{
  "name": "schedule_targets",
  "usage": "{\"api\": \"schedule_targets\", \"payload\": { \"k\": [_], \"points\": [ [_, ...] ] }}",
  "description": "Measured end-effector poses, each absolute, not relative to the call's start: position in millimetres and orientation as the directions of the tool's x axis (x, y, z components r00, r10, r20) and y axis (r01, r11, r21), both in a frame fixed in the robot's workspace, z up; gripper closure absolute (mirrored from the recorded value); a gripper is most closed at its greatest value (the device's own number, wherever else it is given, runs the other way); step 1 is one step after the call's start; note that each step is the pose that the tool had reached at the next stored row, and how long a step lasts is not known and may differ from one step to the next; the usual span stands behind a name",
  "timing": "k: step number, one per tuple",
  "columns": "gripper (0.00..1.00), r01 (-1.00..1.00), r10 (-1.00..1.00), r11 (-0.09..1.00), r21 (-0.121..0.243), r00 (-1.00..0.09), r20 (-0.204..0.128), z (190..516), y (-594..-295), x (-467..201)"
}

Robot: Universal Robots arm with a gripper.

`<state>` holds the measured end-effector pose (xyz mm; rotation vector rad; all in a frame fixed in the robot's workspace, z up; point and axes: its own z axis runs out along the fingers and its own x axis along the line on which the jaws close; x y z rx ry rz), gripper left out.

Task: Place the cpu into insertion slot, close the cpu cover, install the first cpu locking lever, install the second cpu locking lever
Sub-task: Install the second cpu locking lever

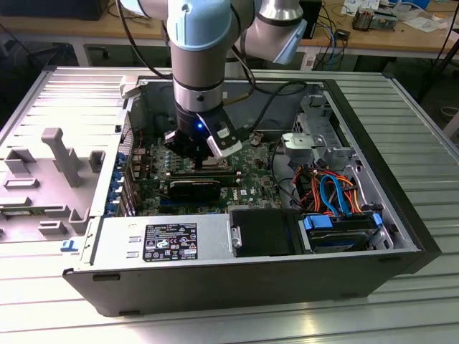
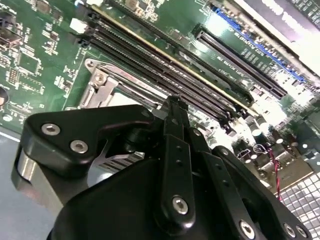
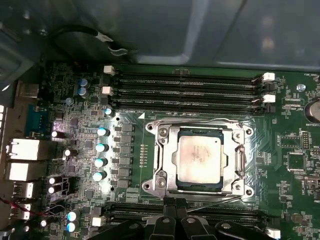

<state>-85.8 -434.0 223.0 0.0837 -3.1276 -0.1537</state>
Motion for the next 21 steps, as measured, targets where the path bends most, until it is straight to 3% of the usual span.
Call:
{"api": "schedule_targets", "payload": {
  "k": [21],
  "points": [
    [0.89,-0.113,-0.114,0.986,0.122,-0.993,0.005,207,-432,-107]
  ]
}}
